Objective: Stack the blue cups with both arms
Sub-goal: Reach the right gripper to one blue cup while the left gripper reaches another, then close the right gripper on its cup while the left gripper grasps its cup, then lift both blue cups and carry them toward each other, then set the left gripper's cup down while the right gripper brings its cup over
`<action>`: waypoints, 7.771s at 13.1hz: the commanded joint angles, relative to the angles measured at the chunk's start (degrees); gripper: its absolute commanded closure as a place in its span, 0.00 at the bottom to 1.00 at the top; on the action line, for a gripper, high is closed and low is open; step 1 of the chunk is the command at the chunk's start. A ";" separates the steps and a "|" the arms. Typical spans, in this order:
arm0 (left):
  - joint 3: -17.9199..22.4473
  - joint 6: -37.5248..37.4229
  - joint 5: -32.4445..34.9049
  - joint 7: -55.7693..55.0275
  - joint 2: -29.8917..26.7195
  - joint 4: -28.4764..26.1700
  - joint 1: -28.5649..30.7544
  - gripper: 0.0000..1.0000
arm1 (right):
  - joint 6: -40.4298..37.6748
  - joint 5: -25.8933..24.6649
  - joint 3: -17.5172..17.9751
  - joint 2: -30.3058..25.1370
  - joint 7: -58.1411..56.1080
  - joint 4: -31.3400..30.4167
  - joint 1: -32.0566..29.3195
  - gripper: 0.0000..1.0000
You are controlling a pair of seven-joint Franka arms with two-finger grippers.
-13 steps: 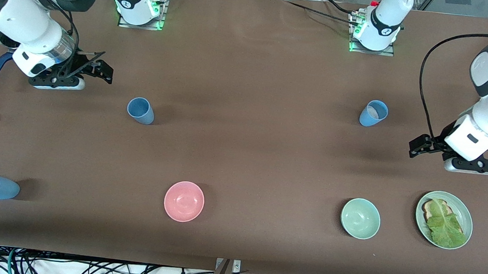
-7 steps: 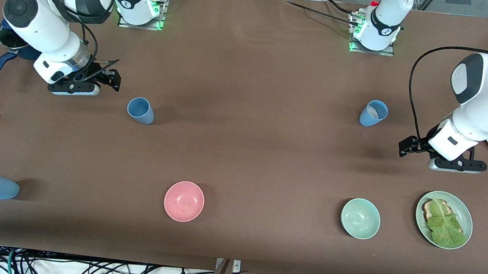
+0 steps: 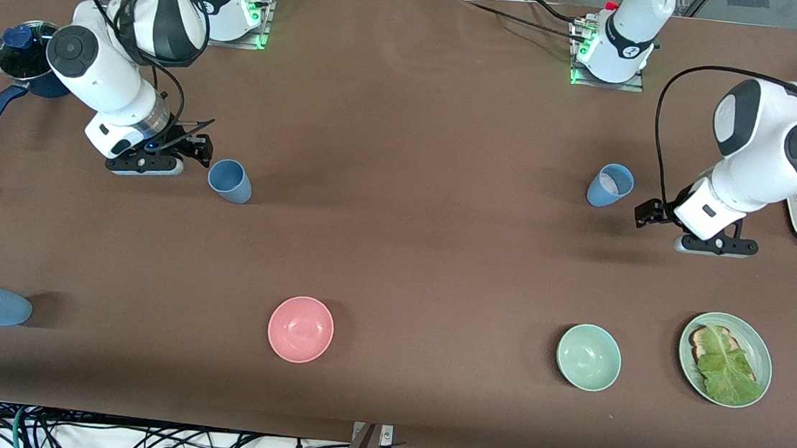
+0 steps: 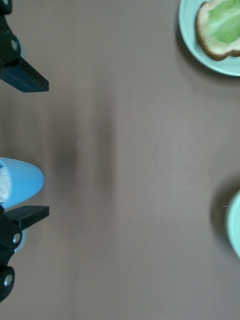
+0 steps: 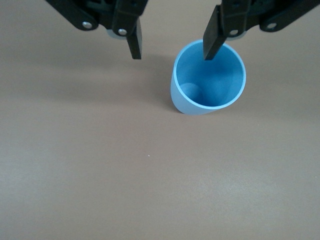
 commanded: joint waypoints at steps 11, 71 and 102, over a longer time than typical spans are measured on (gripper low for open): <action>-1.05 3.34 1.58 3.23 -11.58 -19.05 0.97 0.00 | 7.85 0.04 0.61 5.52 2.13 -0.98 1.23 0.53; -20.29 16.98 0.62 -31.28 -4.21 -11.08 0.97 1.00 | -9.96 -0.14 0.17 2.71 1.08 11.13 1.14 1.00; -24.79 15.65 30.94 -88.35 33.24 19.87 -17.76 0.93 | -37.23 -3.13 0.61 13.17 12.83 45.43 9.12 1.00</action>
